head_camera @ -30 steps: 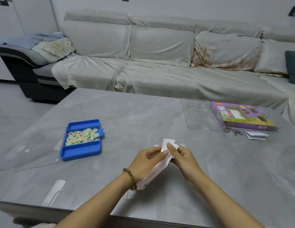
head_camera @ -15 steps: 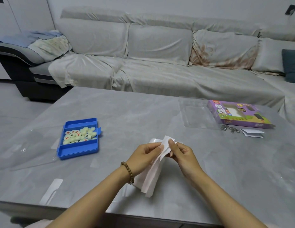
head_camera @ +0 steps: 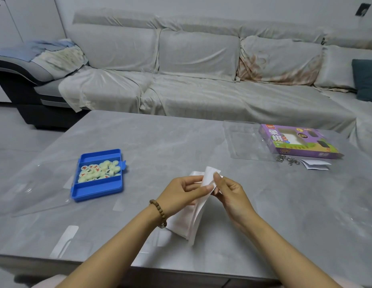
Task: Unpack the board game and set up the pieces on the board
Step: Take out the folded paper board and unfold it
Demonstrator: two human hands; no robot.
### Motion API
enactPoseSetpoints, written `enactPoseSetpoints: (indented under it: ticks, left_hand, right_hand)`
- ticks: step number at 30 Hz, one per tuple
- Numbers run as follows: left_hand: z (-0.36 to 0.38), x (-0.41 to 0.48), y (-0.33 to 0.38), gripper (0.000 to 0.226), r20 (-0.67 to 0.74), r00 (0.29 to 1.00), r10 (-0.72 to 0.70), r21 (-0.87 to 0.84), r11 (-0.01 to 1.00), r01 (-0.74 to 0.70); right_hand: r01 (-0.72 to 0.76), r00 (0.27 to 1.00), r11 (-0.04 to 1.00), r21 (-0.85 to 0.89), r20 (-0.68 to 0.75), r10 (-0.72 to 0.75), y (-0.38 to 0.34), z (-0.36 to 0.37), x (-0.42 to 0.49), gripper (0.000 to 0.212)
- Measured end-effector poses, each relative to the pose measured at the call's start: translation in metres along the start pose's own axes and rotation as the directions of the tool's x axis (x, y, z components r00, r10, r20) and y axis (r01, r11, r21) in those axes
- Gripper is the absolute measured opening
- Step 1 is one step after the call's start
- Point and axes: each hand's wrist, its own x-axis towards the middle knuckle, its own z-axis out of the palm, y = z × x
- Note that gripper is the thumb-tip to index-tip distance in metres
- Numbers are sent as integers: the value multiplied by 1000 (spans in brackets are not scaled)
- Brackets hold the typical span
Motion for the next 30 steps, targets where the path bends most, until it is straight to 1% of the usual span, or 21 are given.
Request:
enactPoseSetpoints:
  ticks: [4, 7, 8, 10, 11, 12, 14, 15, 17, 19, 20, 21, 22, 23, 24, 25, 26, 27, 28, 29, 30]
  left_hand:
    - [-5, 3, -1, 14, -41, 999, -18, 72, 997, 21]
    - [-16, 3, 1, 16, -124, 991, -49, 165, 984, 69]
    - [-22, 4, 2, 16, -151, 987, -62, 187, 978, 90]
    - [-36, 6, 4, 16, -216, 972, -89, 181, 975, 129]
    - [-45, 7, 4, 16, -259, 961, -98, 169, 975, 145]
    - [-55, 8, 4, 18, -308, 946, -100, 168, 973, 158]
    - [-74, 11, 0, 29, -403, 912, -73, 223, 959, 175]
    - [-83, 12, -4, 36, -444, 894, -52, 268, 945, 187]
    - [-94, 16, -14, 44, -517, 856, -9, 320, 926, 203]
    - [-101, 21, -27, 49, -563, 827, 8, 305, 931, 199]
    - [-103, 23, -32, 52, -579, 815, 7, 297, 933, 203]
    - [-106, 26, -37, 54, -594, 804, 7, 300, 930, 214]
    - [-109, 28, -40, 57, -609, 793, 14, 320, 919, 230]
    - [-112, 30, -43, 59, -621, 784, 28, 361, 898, 253]
    - [-115, 30, -44, 61, -624, 779, 58, 431, 857, 282]
    - [-116, 30, -44, 63, -616, 781, 104, 523, 796, 306]
    - [-115, 28, -43, 63, -587, 794, 161, 617, 724, 309]
    - [-112, 27, -43, 61, -531, 821, 209, 696, 660, 283]
    - [-107, 25, -43, 59, -449, 865, 223, 757, 609, 236]
    - [-98, 24, -45, 59, -351, 917, 189, 807, 558, 194]
    - [-89, 23, -48, 59, -257, 960, 112, 852, 496, 170]
  right_hand:
    - [-11, 1000, 999, 31, -6, 11, -1, 2, 2, 41]
    - [-20, 1000, 1000, 13, -12, 20, -2, 0, 7, 44]
    - [-23, 999, 1000, 19, -24, 24, -4, -3, 9, 42]
    - [-17, 997, 999, 44, -73, 20, -8, -14, 13, 31]
    - [-6, 994, 1000, 21, -106, 8, -11, -22, 15, 24]
    - [-1, 991, 999, -47, -135, -6, -13, -32, 17, 20]
    - [-18, 984, 977, -210, -177, -20, -13, -53, 21, 19]
    - [-52, 980, 966, -253, -201, 0, -12, -62, 23, 20]
    - [-154, 961, 951, -269, -264, 81, -5, -78, 23, 19]
    - [-228, 930, 931, -284, -346, 122, 4, -85, 23, 16]
    - [-242, 913, 913, -327, -395, 101, 8, -87, 23, 17]
    - [-240, 902, 885, -399, -430, 51, 11, -89, 24, 25]
    - [-212, 904, 850, -483, -427, -17, 12, -88, 23, 34]
    - [-154, 917, 810, -566, -387, -96, 11, -84, 20, 42]
    - [-82, 934, 770, -633, -317, -162, 12, -78, 18, 45]
    - [1, 953, 729, -684, -221, -209, 13, -71, 14, 45]
    - [82, 969, 680, -729, -101, -225, 15, -63, 9, 45]
    - [168, 976, 618, -768, 41, -215, 19, -54, 3, 47]
    - [244, 969, 555, -795, 180, -168, 24, -45, -2, 50]
    - [303, 951, 500, -811, 295, -96, 28, -35, -8, 53]
    - [347, 925, 454, -821, 380, -20, 33, -28, -12, 56]
